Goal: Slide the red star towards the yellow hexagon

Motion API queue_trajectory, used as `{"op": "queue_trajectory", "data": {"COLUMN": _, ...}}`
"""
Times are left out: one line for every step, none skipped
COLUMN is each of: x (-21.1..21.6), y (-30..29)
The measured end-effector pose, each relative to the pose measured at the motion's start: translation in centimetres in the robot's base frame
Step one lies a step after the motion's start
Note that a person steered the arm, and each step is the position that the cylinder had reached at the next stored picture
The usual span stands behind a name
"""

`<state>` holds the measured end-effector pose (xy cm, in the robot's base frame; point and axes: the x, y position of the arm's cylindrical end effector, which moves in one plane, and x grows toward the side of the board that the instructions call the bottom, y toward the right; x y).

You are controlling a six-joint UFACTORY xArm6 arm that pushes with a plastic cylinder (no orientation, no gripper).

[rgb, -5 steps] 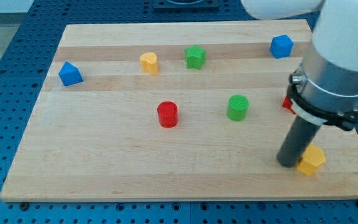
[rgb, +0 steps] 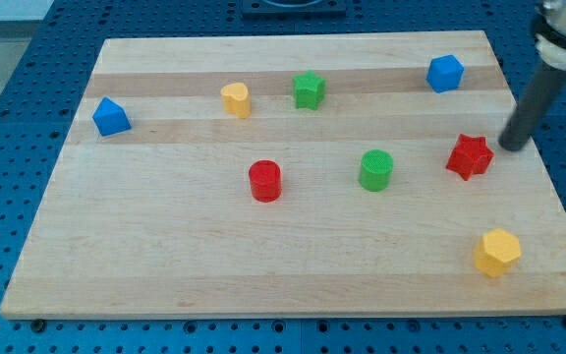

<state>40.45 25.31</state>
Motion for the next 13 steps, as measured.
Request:
{"op": "queue_trajectory", "data": {"x": -1.2, "y": -6.2}}
{"op": "queue_trajectory", "data": {"x": 2.3, "y": -10.7}}
{"op": "queue_trajectory", "data": {"x": 4.8, "y": -10.8}}
{"op": "queue_trajectory", "data": {"x": 1.8, "y": -10.8}}
{"op": "queue_trajectory", "data": {"x": -1.0, "y": -9.3}}
{"op": "queue_trajectory", "data": {"x": 0.5, "y": -6.8}}
{"op": "queue_trajectory", "data": {"x": 6.1, "y": -6.7}}
{"op": "queue_trajectory", "data": {"x": 7.3, "y": -6.7}}
{"op": "queue_trajectory", "data": {"x": 3.2, "y": -6.2}}
{"op": "queue_trajectory", "data": {"x": -0.5, "y": -4.3}}
{"op": "queue_trajectory", "data": {"x": -0.1, "y": -0.3}}
{"op": "queue_trajectory", "data": {"x": 2.6, "y": 0.3}}
{"op": "queue_trajectory", "data": {"x": 6.6, "y": -0.2}}
